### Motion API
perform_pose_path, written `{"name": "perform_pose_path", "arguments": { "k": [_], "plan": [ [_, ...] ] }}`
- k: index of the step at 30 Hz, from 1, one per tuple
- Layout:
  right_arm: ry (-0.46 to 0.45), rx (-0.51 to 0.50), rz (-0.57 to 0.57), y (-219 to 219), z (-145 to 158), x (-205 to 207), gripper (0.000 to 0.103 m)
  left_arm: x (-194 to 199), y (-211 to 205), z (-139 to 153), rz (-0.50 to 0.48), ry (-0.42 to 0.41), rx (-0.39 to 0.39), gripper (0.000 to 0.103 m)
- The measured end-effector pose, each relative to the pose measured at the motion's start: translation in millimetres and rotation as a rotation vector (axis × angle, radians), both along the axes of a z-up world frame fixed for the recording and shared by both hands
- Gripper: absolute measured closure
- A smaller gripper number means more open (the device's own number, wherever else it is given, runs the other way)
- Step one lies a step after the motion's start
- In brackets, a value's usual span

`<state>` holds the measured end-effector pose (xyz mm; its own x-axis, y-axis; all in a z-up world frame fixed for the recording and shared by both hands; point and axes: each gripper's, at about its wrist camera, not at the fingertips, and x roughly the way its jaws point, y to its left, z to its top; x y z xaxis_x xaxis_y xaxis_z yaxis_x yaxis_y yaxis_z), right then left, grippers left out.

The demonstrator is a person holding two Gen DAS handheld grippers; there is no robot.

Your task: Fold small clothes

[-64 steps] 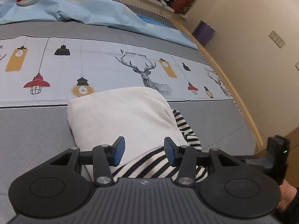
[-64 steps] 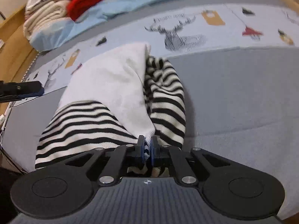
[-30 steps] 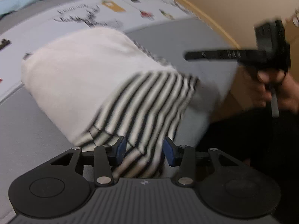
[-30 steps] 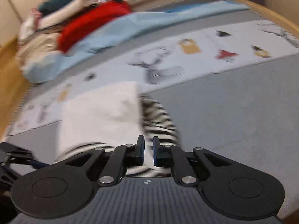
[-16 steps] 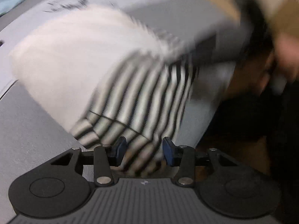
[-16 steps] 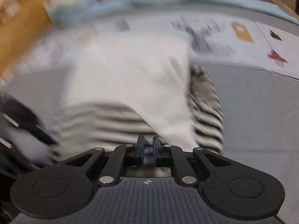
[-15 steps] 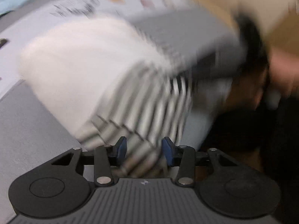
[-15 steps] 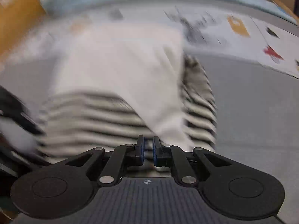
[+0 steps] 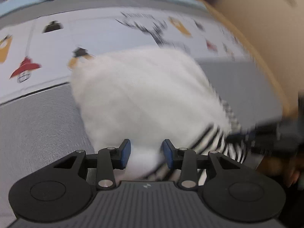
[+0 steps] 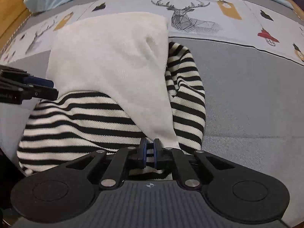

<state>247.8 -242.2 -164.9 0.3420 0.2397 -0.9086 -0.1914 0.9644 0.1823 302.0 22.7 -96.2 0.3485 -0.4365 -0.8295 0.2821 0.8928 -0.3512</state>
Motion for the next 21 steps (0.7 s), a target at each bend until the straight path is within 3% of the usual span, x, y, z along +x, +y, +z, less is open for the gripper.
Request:
{"name": "perform_pose_path", "arguments": {
  "k": [2,3,4,5,7,10,14,17,19,21],
  "plan": [
    [-0.043,0.054,-0.045,-8.1,10.5,1.4,0.094,11.3,25.1,9.0,0.131,-0.014,-0.109,0.05],
    [-0.073,0.081,-0.072,-12.8,16.4,1.8,0.092,17.3,32.4,7.9,0.198,-0.017,-0.133,0.037],
    [-0.096,0.103,-0.099,-17.6,20.8,2.6,0.083,22.7,40.6,4.2,0.272,-0.002,-0.149,0.029],
    [-0.112,0.118,-0.129,-22.9,23.6,4.0,0.07,27.6,48.4,-0.6,0.321,0.027,-0.159,0.028],
    [-0.109,0.11,-0.182,-30.1,22.2,8.0,0.057,37.2,58.4,-17.5,0.381,0.121,-0.193,0.027],
    [-0.032,0.083,-0.201,-32.9,9.3,13.8,0.053,48.3,60.7,-41.4,0.428,0.227,-0.265,0.022],
    [0.101,0.016,-0.19,-27.4,-13.1,14.9,0.048,65.1,60.2,-63.7,0.44,0.274,-0.33,0.018],
    [0.108,0.034,-0.203,-28.3,-13.5,15.6,0.048,72.8,52.4,-73.2,0.416,0.258,-0.317,0.032],
    [0.118,0.048,-0.211,-30.0,-14.4,16.0,0.049,75.5,51.9,-72.8,0.387,0.228,-0.316,0.056],
    [0.123,0.071,-0.214,-29.9,-14.2,16.6,0.053,81.3,53.8,-64.9,0.376,0.195,-0.339,0.071]
  ]
}}
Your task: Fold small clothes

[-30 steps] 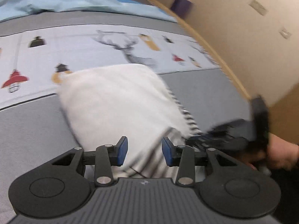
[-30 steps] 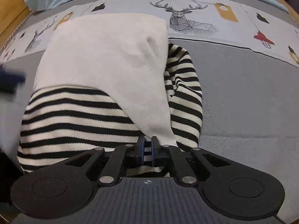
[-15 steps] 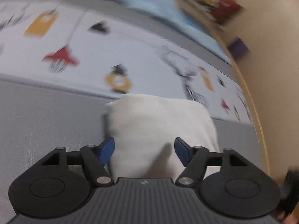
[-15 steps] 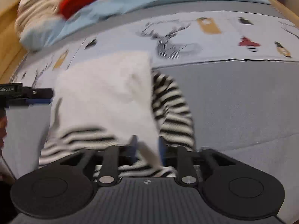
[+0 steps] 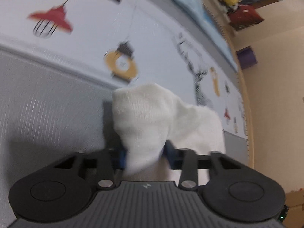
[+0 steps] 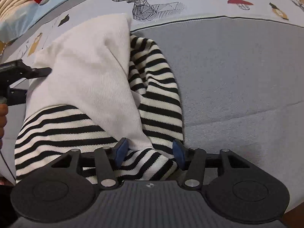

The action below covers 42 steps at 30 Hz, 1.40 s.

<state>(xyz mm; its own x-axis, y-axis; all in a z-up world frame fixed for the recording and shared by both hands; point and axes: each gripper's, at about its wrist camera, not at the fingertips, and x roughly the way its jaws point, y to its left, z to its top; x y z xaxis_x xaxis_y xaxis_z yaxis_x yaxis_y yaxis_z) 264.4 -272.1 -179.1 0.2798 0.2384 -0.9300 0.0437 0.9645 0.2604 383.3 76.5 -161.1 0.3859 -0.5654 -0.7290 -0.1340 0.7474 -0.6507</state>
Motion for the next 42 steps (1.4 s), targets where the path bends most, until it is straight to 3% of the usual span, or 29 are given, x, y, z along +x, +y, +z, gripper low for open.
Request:
{"name": "perform_pose_path", "arguments": {
  "k": [1,2,4,6,8,10,13,15,17,20,22,24,26,29,31,33,36,42],
  "plan": [
    [-0.005,0.016,-0.003,0.6,0.6,0.8,0.066,3.0,2.2,4.8,0.005,-0.019,-0.016,0.073],
    [-0.015,0.033,-0.005,1.9,2.0,1.7,0.085,5.9,4.3,11.9,0.011,-0.049,-0.017,0.073],
    [-0.059,0.046,-0.016,6.4,7.7,3.9,0.101,8.5,7.6,27.3,0.016,-0.126,0.029,0.073],
    [-0.129,0.08,-0.045,10.5,17.1,6.8,0.101,5.4,20.5,42.7,0.066,-0.187,0.053,0.072],
    [-0.193,0.128,-0.065,14.9,26.4,8.8,0.101,1.8,38.8,50.7,0.149,-0.215,0.064,0.06],
    [-0.239,0.154,-0.071,21.4,33.3,9.5,0.098,-5.4,59.1,56.9,0.276,-0.23,0.137,0.034],
    [-0.196,0.222,-0.055,29.3,30.1,11.2,0.094,-17.2,77.5,69.6,0.323,-0.25,0.177,0.034],
    [-0.165,0.219,-0.039,33.7,27.2,9.9,0.084,-25.8,78.7,77.4,0.281,-0.259,0.162,0.034],
    [-0.161,0.195,-0.027,37.4,28.4,12.5,0.067,-31.8,69.2,83.1,0.199,-0.271,0.156,0.034],
    [-0.158,0.185,-0.051,35.9,30.3,13.9,0.064,-50.8,49.9,91.3,0.076,-0.267,0.201,0.035],
    [-0.153,0.184,-0.06,35.2,28.5,13.0,0.064,-61.1,33.8,92.9,-0.024,-0.208,0.265,0.038],
    [-0.147,0.179,-0.043,38.2,27.0,14.2,0.069,-79.7,19.6,94.1,-0.087,-0.19,0.312,0.041],
    [-0.157,0.163,-0.015,41.8,28.2,12.7,0.101,-95.5,5.7,95.0,-0.15,-0.194,0.309,0.048],
    [-0.205,0.161,0.004,40.7,35.5,9.4,0.103,-109.8,-11.0,82.0,-0.219,-0.178,0.363,0.072],
    [-0.223,0.167,-0.005,35.3,39.6,4.5,0.103,-111.3,-27.8,55.7,-0.32,-0.117,0.479,0.071],
    [-0.218,0.155,-0.022,29.2,39.7,1.0,0.103,-113.0,-39.7,50.4,-0.379,-0.142,0.53,0.07],
    [-0.174,0.143,-0.025,25.0,33.1,-1.6,0.103,-113.3,-35.2,49.2,-0.354,-0.128,0.508,0.065],
    [-0.186,0.173,-0.008,24.7,37.4,-4.8,0.103,-114.6,-10.6,71.7,-0.232,-0.17,0.398,0.063]
  ]
}}
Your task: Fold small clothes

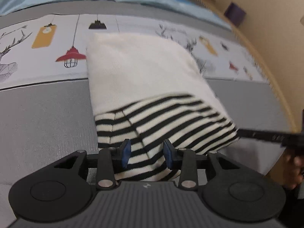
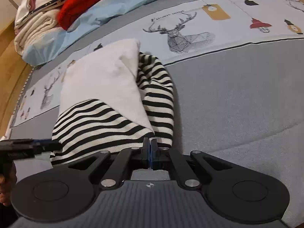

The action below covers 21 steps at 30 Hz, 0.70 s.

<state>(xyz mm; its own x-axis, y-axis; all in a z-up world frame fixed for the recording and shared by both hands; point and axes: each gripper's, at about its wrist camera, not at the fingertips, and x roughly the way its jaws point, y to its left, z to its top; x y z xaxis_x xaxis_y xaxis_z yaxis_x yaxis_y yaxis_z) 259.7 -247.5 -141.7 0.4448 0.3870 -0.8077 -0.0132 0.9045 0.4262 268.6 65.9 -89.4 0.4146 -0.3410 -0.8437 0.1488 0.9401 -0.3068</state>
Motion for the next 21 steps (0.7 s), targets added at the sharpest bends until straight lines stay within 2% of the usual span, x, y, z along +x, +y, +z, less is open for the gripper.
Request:
{"name": "perform_pose_path", "arguments": {
  "k": [2,4,6,9,14,17,18,21],
  "plan": [
    [0.002,-0.018,0.018,3.6,0.0,-0.4,0.103,2.6,0.6,-6.9,-0.014,0.053,0.025,0.062],
    [0.02,-0.041,0.034,6.0,-3.4,0.3,0.103,6.7,-6.7,-27.0,-0.062,0.135,0.091,0.056],
    [0.037,-0.056,0.042,7.6,-6.4,1.9,0.103,8.1,-13.9,-28.2,-0.099,0.12,0.116,0.055],
    [0.037,-0.075,0.049,8.6,-6.8,4.6,0.103,7.1,-16.7,-26.2,-0.102,0.103,0.132,0.053],
    [0.019,-0.11,0.058,12.9,-3.2,1.5,0.103,-10.2,-20.3,-19.9,-0.092,0.044,0.197,0.04],
    [0.027,-0.165,0.056,13.1,-3.5,-4.3,0.101,-22.2,-19.3,-7.2,-0.02,0.003,0.222,0.027],
    [0.015,-0.182,0.044,11.4,-1.5,-6.6,0.101,-29.9,-19.1,-0.2,0.024,-0.024,0.25,0.019],
    [-0.078,-0.227,0.0,6.6,15.0,-18.4,0.092,-56.0,-21.6,25.4,0.087,-0.112,0.253,0.015]
  ]
}}
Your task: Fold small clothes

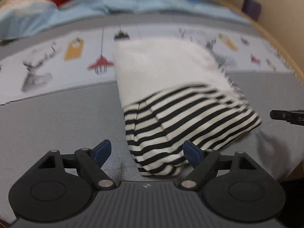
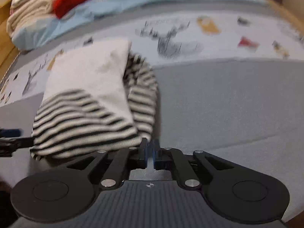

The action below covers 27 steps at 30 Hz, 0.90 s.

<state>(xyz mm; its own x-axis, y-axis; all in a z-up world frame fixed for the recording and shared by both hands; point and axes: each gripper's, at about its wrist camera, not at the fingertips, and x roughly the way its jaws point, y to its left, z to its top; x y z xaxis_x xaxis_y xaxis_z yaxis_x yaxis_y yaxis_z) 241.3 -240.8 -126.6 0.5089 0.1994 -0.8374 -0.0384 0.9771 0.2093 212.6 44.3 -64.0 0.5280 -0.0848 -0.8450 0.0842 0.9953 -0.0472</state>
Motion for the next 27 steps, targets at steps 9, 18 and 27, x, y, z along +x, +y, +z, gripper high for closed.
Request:
{"name": "perform_pose_path", "arguments": {
  "k": [9,18,27],
  "plan": [
    [-0.265,-0.01,-0.067,-4.5,53.6,-54.6,0.05,-77.5,-18.3,55.5,0.098,-0.179,-0.02,0.0],
    [-0.422,0.02,-0.034,17.2,91.6,-121.9,0.024,-133.7,-46.6,67.0,0.097,-0.248,-0.053,0.0],
    [-0.441,-0.054,0.082,64.9,95.3,-167.7,0.015,-136.3,-38.2,42.1,0.197,-0.202,-0.06,0.0]
  ]
}}
